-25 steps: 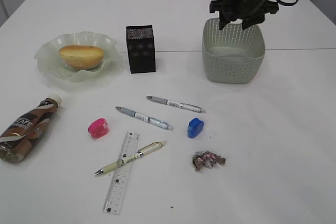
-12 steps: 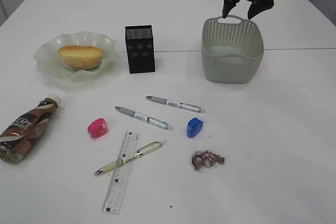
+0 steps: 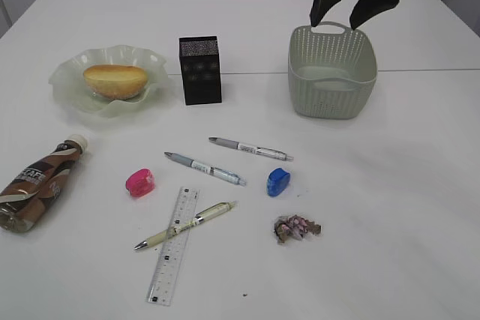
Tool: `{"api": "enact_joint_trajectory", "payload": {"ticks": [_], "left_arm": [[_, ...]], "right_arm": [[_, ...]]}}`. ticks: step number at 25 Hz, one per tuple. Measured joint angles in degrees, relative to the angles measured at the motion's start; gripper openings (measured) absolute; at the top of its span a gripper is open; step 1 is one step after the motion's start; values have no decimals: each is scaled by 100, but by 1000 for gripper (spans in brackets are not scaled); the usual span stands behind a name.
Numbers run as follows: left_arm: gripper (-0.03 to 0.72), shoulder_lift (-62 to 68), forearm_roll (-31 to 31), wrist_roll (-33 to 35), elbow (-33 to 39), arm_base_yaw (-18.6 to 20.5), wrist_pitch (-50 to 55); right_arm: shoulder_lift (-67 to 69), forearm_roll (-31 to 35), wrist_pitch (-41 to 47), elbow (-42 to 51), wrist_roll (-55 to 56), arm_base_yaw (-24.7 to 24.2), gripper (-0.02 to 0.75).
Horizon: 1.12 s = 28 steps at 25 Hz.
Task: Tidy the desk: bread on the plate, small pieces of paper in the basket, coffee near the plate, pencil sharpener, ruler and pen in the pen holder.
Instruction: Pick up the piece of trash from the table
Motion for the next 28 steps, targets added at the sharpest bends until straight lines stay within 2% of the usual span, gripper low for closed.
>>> {"api": "enact_joint_trajectory", "payload": {"ticks": [6, 13, 20, 28], "left_arm": [[505, 0, -12, 0, 0, 0, 0], [505, 0, -35, 0, 0, 0, 0], [505, 0, -49, 0, 0, 0, 0], [505, 0, -49, 0, 0, 0, 0]], "right_arm": [[-1298, 36, 0, 1607, -52, 188, 492], [-2045, 144, -11, 3385, -52, 968, 491], [-1821, 142, -46, 3844, -64, 1728, 492], [-1021, -610, -127, 3849, -78, 1836, 491]]}}
